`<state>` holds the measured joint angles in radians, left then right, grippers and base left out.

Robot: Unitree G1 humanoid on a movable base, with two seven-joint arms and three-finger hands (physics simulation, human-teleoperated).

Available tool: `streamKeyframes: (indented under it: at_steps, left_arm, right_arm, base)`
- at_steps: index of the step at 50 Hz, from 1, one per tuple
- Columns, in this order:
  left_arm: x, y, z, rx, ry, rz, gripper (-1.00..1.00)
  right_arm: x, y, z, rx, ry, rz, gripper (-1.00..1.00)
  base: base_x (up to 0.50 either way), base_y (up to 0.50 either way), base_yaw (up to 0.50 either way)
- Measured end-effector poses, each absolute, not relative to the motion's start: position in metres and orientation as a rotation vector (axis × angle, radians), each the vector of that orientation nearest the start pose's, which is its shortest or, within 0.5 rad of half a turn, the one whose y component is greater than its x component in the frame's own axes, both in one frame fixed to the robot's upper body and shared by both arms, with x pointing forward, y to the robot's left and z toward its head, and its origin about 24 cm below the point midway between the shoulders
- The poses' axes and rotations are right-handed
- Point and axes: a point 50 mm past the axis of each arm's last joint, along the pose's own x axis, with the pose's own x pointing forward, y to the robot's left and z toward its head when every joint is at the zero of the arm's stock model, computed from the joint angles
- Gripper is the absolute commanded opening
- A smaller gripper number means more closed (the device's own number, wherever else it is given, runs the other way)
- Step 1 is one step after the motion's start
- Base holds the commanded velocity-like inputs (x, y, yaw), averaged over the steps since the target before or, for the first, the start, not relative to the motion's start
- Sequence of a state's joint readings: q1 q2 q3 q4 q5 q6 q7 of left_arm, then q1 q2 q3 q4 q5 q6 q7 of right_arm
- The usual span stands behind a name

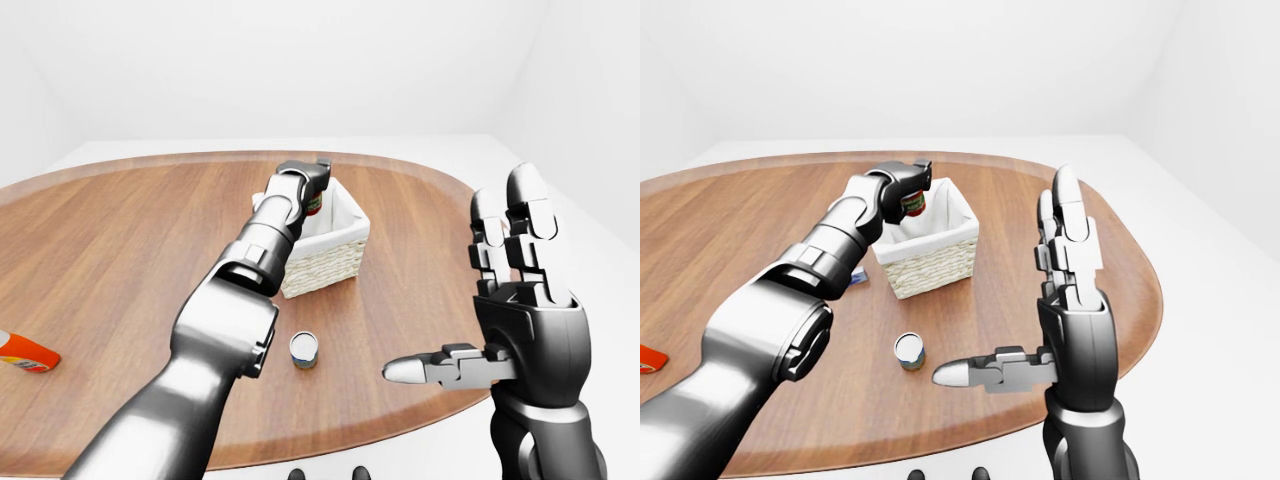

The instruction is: Pick up the tomato sauce, and put it in the basket.

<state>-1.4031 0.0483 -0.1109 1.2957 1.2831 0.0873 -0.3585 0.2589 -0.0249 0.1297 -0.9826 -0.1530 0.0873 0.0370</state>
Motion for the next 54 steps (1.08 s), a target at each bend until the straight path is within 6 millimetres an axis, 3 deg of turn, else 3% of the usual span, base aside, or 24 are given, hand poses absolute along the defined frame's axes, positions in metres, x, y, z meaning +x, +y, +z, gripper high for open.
streamKeyframes:
  at_steps: [1, 2, 3, 4, 5, 54]
  left_arm:
    - [0.4240, 0.0563, 0.2043, 1.632, 0.107, -0.385, -1.00]
    - [0.4241, 0.0564, 0.2042, 1.633, 0.106, -0.383, -0.84]
    - [0.4241, 0.0565, 0.2043, 1.633, 0.105, -0.381, -0.35]
    - [0.4242, 0.0564, 0.2049, 1.634, 0.101, -0.378, 0.58]
    - [0.4243, 0.0563, 0.2053, 1.636, 0.098, -0.375, 1.00]
    - [0.4258, 0.0609, 0.2109, 1.668, 0.085, -0.337, 1.00]
  right_arm:
    - [0.1558, -0.1384, 0.1959, -0.136, -0.644, 0.033, 1.00]
    - [0.1559, -0.1385, 0.1957, -0.136, -0.643, 0.033, 1.00]
    - [0.1560, -0.1385, 0.1955, -0.136, -0.642, 0.033, 1.00]
    - [0.1561, -0.1385, 0.1953, -0.136, -0.641, 0.033, 1.00]
    - [0.1562, -0.1385, 0.1953, -0.136, -0.641, 0.033, 1.00]
    - [0.1563, -0.1385, 0.1954, -0.137, -0.642, 0.034, 1.00]
  base:
    - [0.00, 0.00, 0.00]
    - [0.00, 0.00, 0.00]
    - [0.00, 0.00, 0.00]
    - [0.00, 0.00, 0.00]
    - [0.00, 0.00, 0.00]
    - [0.00, 0.00, 0.00]
